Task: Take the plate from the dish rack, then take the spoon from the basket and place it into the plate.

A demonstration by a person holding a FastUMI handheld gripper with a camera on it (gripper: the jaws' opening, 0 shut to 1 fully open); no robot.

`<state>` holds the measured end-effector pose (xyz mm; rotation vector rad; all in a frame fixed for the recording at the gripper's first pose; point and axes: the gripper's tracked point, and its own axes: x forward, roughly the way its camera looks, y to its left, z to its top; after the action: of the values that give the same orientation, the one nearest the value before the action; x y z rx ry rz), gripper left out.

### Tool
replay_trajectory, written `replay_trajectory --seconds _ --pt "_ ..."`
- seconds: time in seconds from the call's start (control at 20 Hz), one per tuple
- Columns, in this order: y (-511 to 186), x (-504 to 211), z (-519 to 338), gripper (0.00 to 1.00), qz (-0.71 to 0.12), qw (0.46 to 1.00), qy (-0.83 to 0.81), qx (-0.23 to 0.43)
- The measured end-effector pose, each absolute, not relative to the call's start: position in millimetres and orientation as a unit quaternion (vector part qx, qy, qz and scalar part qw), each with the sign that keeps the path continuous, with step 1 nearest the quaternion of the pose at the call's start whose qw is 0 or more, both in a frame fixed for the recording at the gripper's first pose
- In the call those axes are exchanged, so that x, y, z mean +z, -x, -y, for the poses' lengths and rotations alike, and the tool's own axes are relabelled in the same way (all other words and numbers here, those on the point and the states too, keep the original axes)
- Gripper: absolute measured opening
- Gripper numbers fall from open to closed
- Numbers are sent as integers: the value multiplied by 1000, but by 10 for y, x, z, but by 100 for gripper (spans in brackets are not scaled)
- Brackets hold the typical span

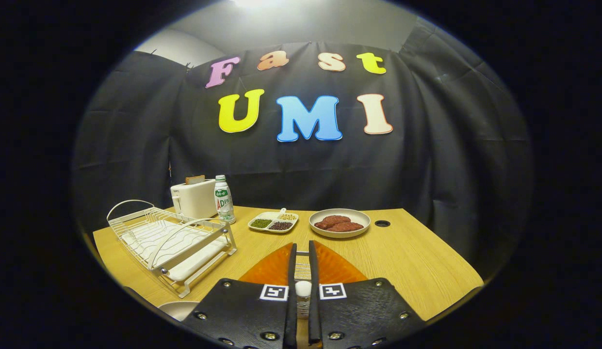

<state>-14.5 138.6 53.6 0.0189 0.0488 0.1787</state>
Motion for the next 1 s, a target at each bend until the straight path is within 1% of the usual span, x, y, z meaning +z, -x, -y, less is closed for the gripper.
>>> replay_trajectory --seconds 0.45,1.0 --pt "291 861 -1351 9 -31 996 0 87" --pt "704 1602 -1238 9 -28 997 2 78"
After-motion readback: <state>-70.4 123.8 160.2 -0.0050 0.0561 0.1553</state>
